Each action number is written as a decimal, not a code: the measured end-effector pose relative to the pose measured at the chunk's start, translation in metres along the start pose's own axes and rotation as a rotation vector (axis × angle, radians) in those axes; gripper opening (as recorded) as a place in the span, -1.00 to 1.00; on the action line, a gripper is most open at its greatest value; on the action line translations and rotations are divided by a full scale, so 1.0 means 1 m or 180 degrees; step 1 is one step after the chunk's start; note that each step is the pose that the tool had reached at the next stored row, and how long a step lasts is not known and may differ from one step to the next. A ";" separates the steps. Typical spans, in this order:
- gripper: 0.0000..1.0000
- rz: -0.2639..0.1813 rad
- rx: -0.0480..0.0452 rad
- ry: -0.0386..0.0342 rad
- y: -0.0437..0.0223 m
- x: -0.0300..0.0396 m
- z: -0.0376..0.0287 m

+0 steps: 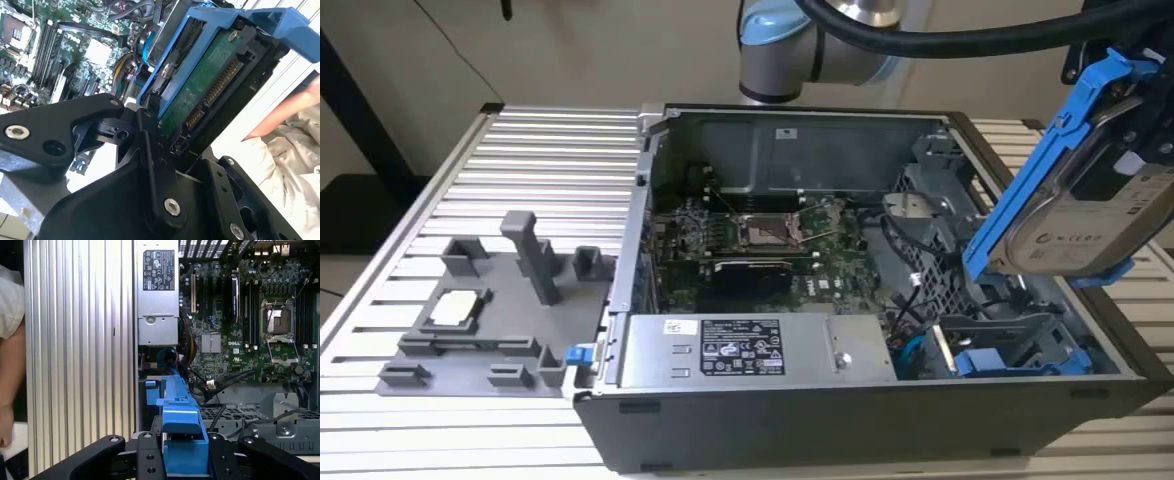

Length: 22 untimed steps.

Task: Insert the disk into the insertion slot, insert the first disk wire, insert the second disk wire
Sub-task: 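Insert the disk into the insertion slot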

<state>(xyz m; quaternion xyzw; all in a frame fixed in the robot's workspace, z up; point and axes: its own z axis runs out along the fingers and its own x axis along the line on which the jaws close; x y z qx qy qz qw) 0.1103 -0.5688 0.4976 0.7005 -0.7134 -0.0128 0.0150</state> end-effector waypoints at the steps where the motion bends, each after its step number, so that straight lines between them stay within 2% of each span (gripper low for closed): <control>1: -0.35 0.0000 0.0001 -0.0001 0.0000 0.0000 0.0004; 9: -0.35 0.0000 0.0006 -0.0001 -0.0003 0.0000 0.0074; 22: -0.35 0.0002 0.0013 -0.0001 -0.0010 0.0000 0.0244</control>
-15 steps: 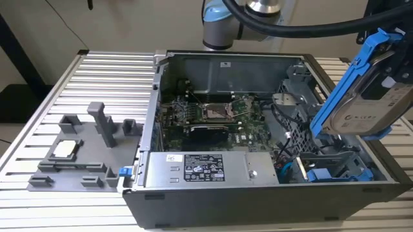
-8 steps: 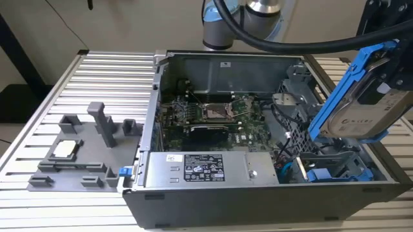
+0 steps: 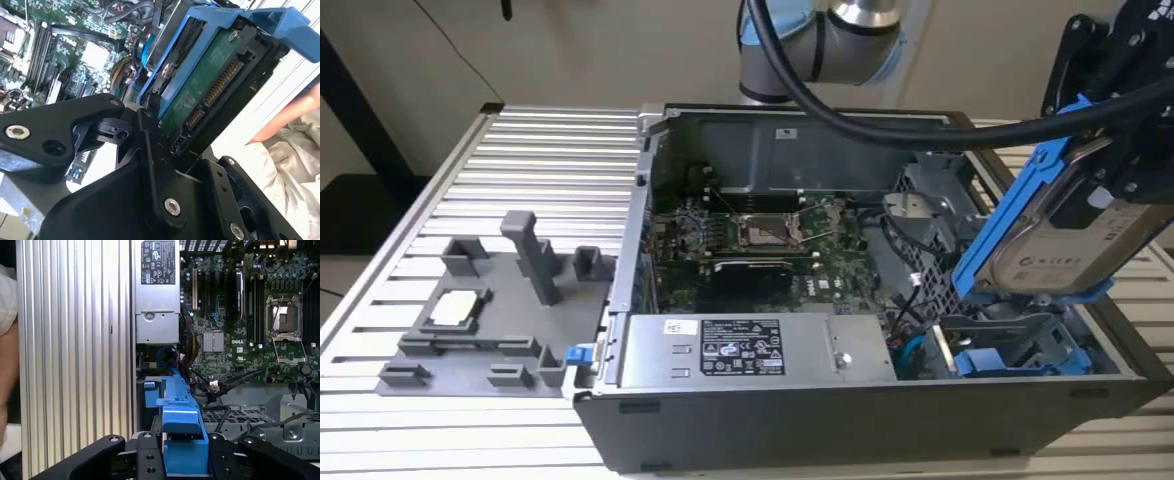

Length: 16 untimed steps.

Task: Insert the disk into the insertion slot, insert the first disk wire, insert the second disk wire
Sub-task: 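Insert the disk into the insertion slot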

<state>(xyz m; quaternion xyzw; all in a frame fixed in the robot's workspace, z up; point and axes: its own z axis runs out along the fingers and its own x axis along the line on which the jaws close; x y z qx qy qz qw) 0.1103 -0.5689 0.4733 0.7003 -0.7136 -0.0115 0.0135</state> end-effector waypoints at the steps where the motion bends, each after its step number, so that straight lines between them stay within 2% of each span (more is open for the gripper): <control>1: -0.35 0.0000 0.0000 0.0000 -0.0001 0.0000 0.0013; 8: -0.35 0.0000 0.0000 -0.0001 -0.0015 0.0003 0.0118; 16: -0.35 0.0001 0.0000 -0.0001 -0.0085 0.0006 0.0255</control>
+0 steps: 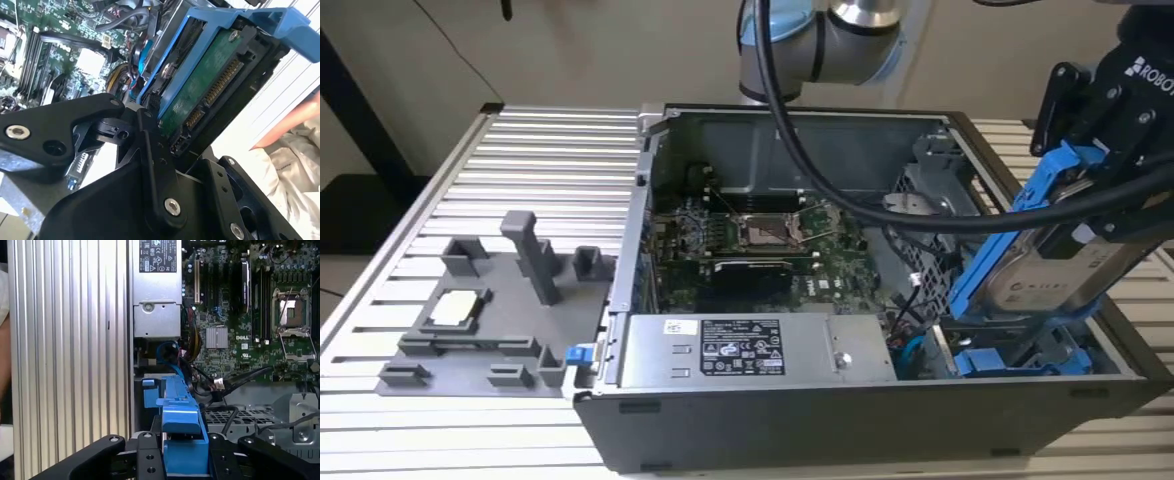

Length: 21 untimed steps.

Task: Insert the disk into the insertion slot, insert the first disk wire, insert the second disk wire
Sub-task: 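Insert the disk into the insertion slot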

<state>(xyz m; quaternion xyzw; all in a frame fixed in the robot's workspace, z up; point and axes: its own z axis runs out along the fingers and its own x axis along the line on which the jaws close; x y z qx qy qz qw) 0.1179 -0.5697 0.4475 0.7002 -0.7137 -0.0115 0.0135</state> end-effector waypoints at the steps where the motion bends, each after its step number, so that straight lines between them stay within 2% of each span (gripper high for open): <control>1: -0.35 0.0000 0.0000 0.0000 -0.0005 0.0001 0.0018; 8: -0.35 0.0000 0.0000 0.0000 -0.0038 0.0000 0.0121; 21: -0.35 -0.0022 0.0000 0.0000 -0.0077 -0.0001 0.0266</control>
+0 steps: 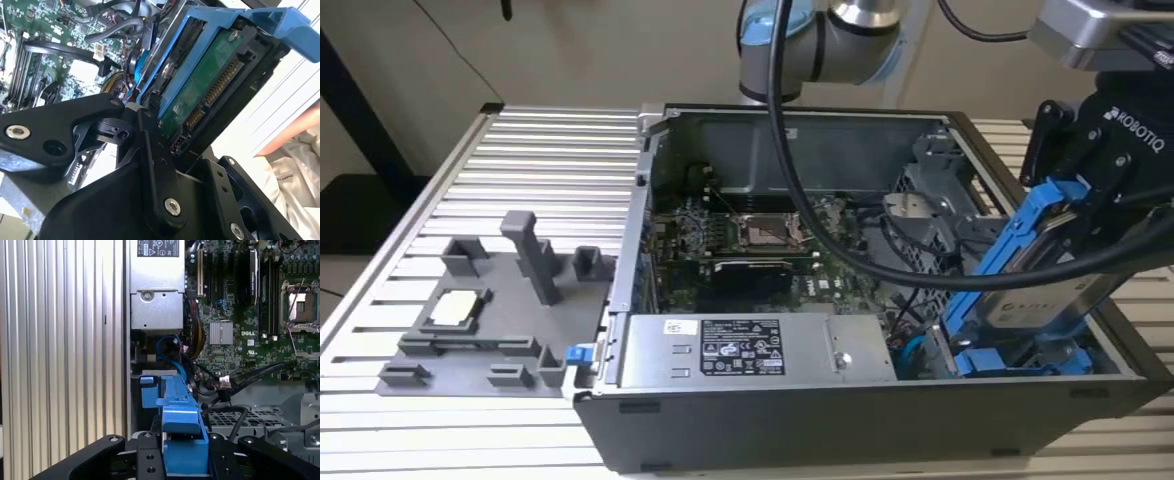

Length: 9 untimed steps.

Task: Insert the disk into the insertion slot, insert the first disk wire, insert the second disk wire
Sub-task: 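Insert the disk into the insertion slot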

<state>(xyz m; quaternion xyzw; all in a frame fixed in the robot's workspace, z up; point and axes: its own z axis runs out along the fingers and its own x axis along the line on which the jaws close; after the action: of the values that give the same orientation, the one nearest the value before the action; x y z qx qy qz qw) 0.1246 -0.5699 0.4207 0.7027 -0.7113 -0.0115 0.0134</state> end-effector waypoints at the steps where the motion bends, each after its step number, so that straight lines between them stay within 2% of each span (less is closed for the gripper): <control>1: -0.35 -0.0002 0.0000 0.0000 -0.0004 0.0000 0.0011; 9: -0.35 -0.0022 0.0000 0.0001 -0.0039 -0.0001 0.0094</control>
<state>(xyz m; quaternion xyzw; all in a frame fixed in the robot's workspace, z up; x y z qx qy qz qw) 0.1281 -0.5699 0.4111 0.7051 -0.7088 -0.0115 0.0135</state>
